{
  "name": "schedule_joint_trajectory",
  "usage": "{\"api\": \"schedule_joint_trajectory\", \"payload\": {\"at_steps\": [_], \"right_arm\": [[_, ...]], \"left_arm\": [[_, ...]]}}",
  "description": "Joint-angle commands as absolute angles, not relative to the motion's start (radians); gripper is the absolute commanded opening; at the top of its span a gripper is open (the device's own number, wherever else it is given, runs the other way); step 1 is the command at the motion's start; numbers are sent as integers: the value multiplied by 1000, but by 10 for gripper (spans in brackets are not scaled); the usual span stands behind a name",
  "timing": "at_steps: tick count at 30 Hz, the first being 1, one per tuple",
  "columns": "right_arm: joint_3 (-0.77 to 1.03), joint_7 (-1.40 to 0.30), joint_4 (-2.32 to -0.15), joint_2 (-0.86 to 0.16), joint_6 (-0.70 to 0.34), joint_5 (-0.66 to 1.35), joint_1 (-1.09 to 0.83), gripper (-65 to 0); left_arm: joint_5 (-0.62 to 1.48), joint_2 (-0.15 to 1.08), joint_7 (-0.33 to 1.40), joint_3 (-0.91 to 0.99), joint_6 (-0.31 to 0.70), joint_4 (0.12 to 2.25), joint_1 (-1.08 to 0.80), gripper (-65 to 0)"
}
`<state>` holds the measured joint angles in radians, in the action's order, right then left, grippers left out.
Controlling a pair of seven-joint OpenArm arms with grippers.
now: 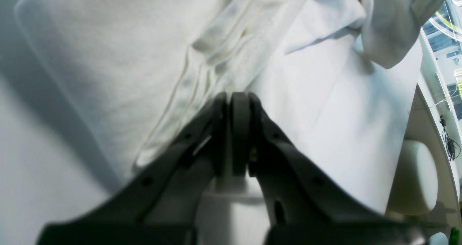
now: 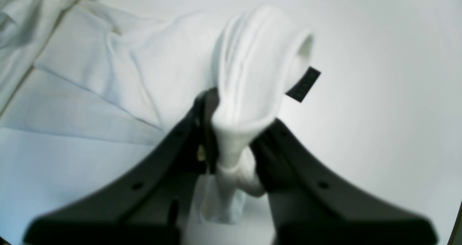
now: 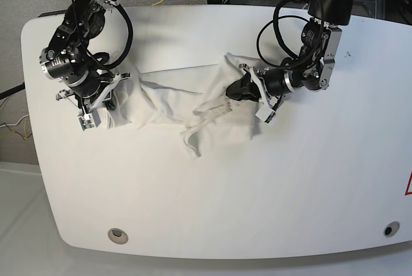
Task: Fold the T-shirt properly
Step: 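Lift the shirt end with the right gripper and fold it toward the left gripper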
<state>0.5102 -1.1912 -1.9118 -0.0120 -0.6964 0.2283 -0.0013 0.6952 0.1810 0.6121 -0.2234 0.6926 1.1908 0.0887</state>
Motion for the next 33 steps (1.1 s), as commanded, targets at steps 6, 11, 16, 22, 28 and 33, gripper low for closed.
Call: {"api": "schedule_joint_trajectory", "payload": {"at_steps": [6, 11, 16, 22, 28, 33], "right_arm": [[424, -1175, -1968, 8, -698, 246, 16, -650], [364, -1175, -1989, 15, -698, 246, 27, -650], [306, -1175, -1992, 16, -698, 246, 42, -650], [260, -1175, -1994, 50, -698, 246, 53, -650], [220, -1175, -1994, 71, -698, 246, 64, -650], [168, -1175, -1994, 85, -698, 246, 67, -650]], "left_arm": [[704, 177, 605, -222, 698, 1199, 105, -638], [704, 177, 605, -222, 698, 1199, 105, -638], [704, 177, 605, -222, 698, 1199, 105, -638], [704, 177, 605, -222, 698, 1198, 105, -638], [704, 177, 604, -222, 698, 1198, 105, -638], [704, 177, 604, -222, 698, 1198, 105, -638]]}}
